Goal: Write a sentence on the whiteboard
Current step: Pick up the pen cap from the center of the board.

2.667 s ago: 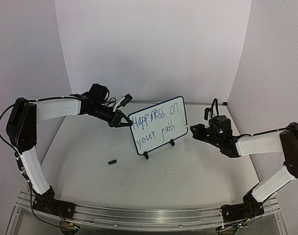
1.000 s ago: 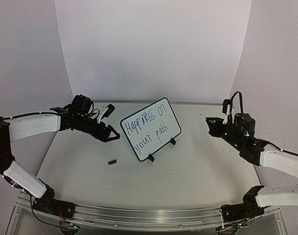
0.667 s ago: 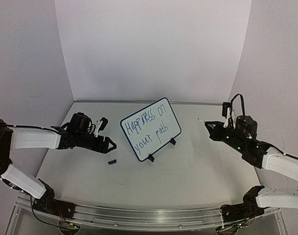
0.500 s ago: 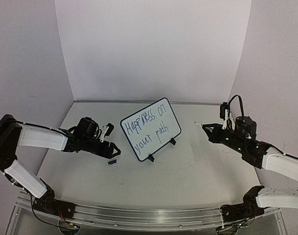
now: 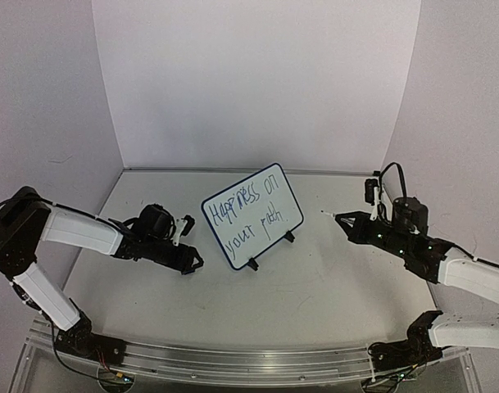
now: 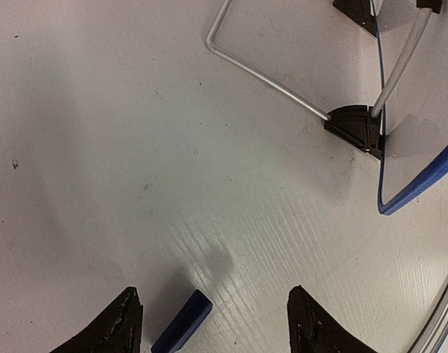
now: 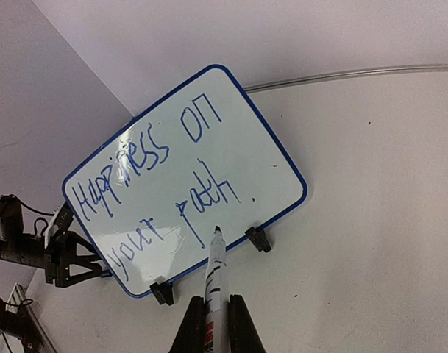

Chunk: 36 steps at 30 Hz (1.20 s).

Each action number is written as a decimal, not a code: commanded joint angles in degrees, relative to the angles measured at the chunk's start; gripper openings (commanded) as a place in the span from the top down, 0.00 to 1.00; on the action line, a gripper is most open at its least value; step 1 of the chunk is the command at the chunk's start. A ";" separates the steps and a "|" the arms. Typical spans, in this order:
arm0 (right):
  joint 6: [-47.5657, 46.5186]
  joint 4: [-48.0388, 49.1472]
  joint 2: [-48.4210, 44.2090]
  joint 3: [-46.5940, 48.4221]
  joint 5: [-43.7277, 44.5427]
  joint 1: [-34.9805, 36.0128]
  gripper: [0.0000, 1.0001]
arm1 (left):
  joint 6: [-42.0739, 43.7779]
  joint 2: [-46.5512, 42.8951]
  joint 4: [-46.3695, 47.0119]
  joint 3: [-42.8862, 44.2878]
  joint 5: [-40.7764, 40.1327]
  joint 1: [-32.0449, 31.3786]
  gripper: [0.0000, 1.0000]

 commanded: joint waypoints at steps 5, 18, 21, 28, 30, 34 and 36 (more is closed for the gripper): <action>0.88 0.87 -1.17 -1.15 0.03 -0.27 1.00 | -2.60 -0.69 1.02 -3.54 -3.41 -2.48 0.34; 1.75 0.64 -2.88 -2.33 0.79 -0.30 1.00 | -11.78 -2.73 1.36 -8.01 -2.22 -10.73 0.54; 2.04 0.64 -3.42 -2.67 0.98 -0.26 1.00 | -17.11 -3.78 1.29 -8.09 -4.72 -14.93 0.50; 1.98 0.51 -4.19 -3.03 1.11 -0.23 1.00 | -17.85 -6.98 6.30 -8.46 -8.36 -19.47 0.45; 1.78 0.15 -4.63 -2.87 1.02 -0.29 1.00 | -14.97 -9.44 3.90 -7.68 -11.12 -19.40 0.45; 1.65 -0.24 -5.93 -3.31 1.52 -0.27 1.00 | -8.94 -13.16 2.12 -7.09 -13.49 -17.70 0.41; 1.76 -0.24 -6.48 -3.66 1.71 -0.25 1.00 | -6.25 -13.62 3.07 -7.31 -11.42 -15.22 0.42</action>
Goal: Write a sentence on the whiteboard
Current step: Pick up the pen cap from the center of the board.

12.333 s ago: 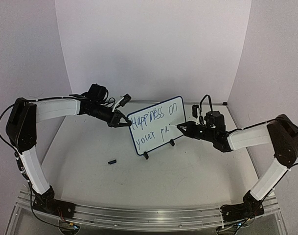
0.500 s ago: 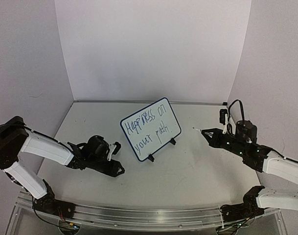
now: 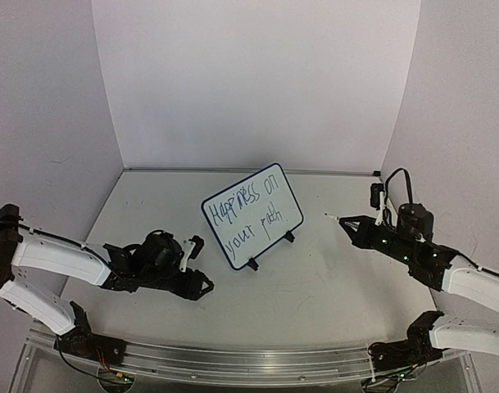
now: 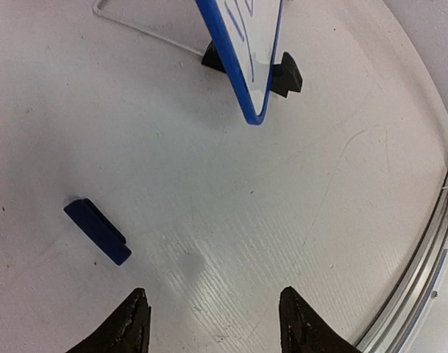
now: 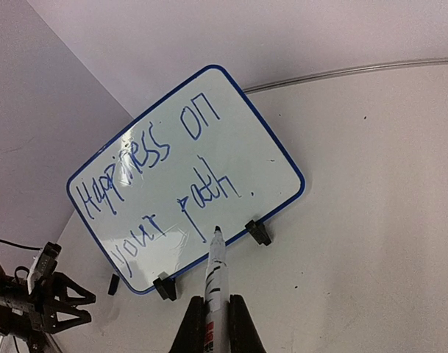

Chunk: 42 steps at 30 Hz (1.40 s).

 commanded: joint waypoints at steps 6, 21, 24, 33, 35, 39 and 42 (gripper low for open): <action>0.44 -0.53 -3.04 -0.92 1.28 -0.29 1.00 | 9.72 0.19 4.86 1.22 7.43 10.36 0.45; -0.02 -1.55 -4.07 -0.61 1.66 -0.25 1.00 | 15.38 14.73 6.92 10.33 12.72 12.35 0.48; -0.07 -1.64 -4.03 -0.53 1.71 -0.27 1.00 | 15.37 17.23 6.36 11.28 13.16 12.37 0.49; -0.29 -1.99 -3.64 -0.33 2.21 -0.23 1.00 | 14.00 18.22 3.17 10.97 11.60 12.38 0.49; -0.29 -1.99 -3.41 -0.34 2.16 -0.28 1.00 | 13.51 17.37 2.58 10.20 11.48 12.44 0.49; -0.21 -1.99 -3.31 -0.42 2.18 -0.26 1.00 | 12.38 15.18 1.49 8.25 11.69 12.40 0.49; -0.20 -1.99 -3.42 -0.60 2.20 -0.26 1.00 | 12.13 13.05 0.14 6.45 12.33 12.37 0.49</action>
